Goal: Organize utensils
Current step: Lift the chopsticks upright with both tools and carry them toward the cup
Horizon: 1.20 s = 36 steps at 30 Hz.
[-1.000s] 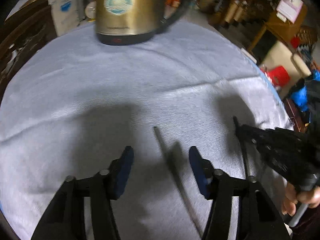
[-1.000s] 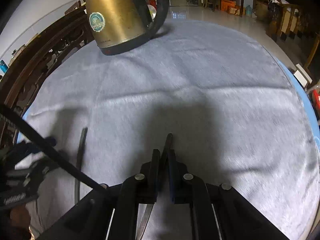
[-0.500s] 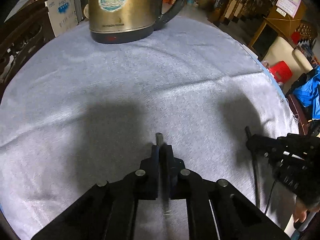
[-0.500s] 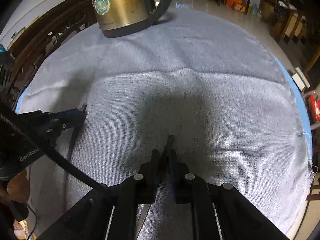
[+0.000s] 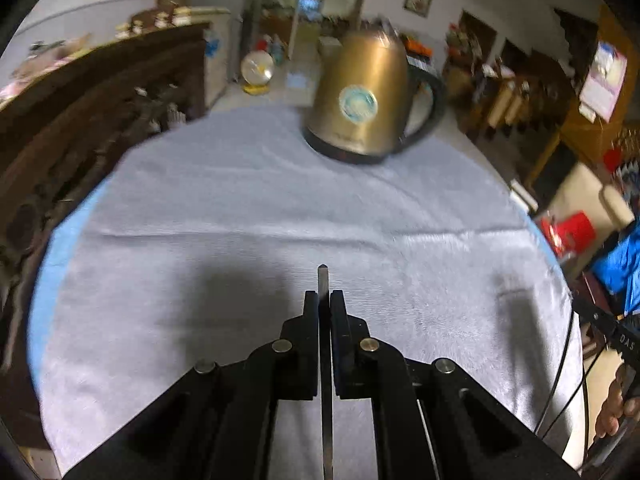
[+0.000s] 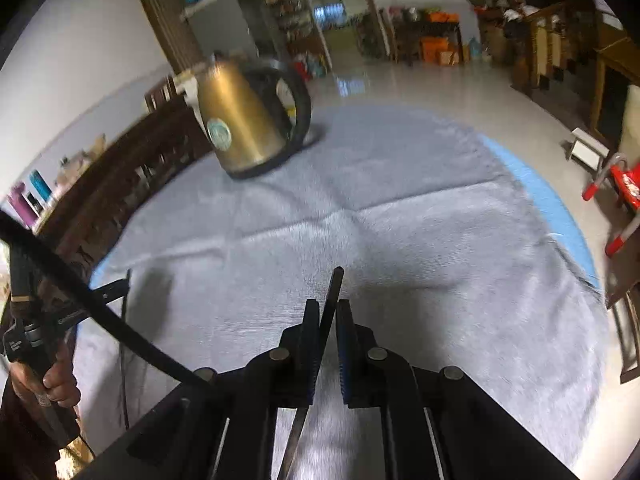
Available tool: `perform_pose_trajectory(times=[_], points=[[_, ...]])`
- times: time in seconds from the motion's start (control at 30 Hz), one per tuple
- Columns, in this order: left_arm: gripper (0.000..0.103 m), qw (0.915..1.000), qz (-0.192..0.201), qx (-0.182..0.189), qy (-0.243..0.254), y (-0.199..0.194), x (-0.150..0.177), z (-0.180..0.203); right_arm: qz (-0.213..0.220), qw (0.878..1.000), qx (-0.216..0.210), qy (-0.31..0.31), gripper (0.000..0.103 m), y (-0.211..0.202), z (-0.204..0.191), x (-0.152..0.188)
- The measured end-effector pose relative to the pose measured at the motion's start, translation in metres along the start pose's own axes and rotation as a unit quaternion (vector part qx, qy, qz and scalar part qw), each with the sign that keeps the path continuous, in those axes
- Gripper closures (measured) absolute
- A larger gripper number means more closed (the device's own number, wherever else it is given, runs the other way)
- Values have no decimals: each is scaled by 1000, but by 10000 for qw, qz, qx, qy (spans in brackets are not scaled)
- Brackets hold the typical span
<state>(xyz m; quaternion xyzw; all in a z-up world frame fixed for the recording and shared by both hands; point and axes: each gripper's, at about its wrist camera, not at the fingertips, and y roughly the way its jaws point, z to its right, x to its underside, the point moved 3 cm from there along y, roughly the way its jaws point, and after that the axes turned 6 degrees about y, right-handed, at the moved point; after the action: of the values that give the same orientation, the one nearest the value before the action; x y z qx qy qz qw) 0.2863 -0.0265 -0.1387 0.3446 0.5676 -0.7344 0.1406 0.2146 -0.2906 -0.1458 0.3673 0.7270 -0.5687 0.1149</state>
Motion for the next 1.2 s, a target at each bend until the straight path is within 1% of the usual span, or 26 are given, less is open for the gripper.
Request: perform_pose_trajectory(times=[0.1,0.17,0.23,0.3,0.47,0.57,0.6,0.8,0.9,1.0,1.2], points=[[98,9993,299,-76,-188,-31,9,-10,325,9994,66,69,94,-26,4,8],[98,9986,437,-183,-229,-49,17,-11,545,9984,63,158,94,-47,5,15],[98,9977,527,-332,-271,-65,27,-10,646,9977,30,208,94,-61,4,21],[98,9966,645,-384,-330,-78,35,-9,723,9970,30,277,94,-73,3,27],[98,9927,977,-644,-285,-110,51,1,1098,9933,1,373,95,-105,-5,45],[98,9897,1167,-806,-185,-128,58,8,1353,9904,70,272,95,-125,-13,55],[98,9892,1218,-800,-173,-135,60,11,1433,9894,91,235,95,-132,-17,59],[98,9860,1468,-794,-68,-161,69,25,1600,9870,-6,149,96,-156,-30,76],[98,9853,1531,-757,-78,-169,74,29,1587,9873,-13,110,96,-160,-35,82],[98,9838,1601,-797,-68,-176,77,32,1602,9871,-38,51,96,-166,-40,87],[98,9834,1649,-763,-2,-183,83,38,1631,9865,-78,-87,96,-176,-49,92]])
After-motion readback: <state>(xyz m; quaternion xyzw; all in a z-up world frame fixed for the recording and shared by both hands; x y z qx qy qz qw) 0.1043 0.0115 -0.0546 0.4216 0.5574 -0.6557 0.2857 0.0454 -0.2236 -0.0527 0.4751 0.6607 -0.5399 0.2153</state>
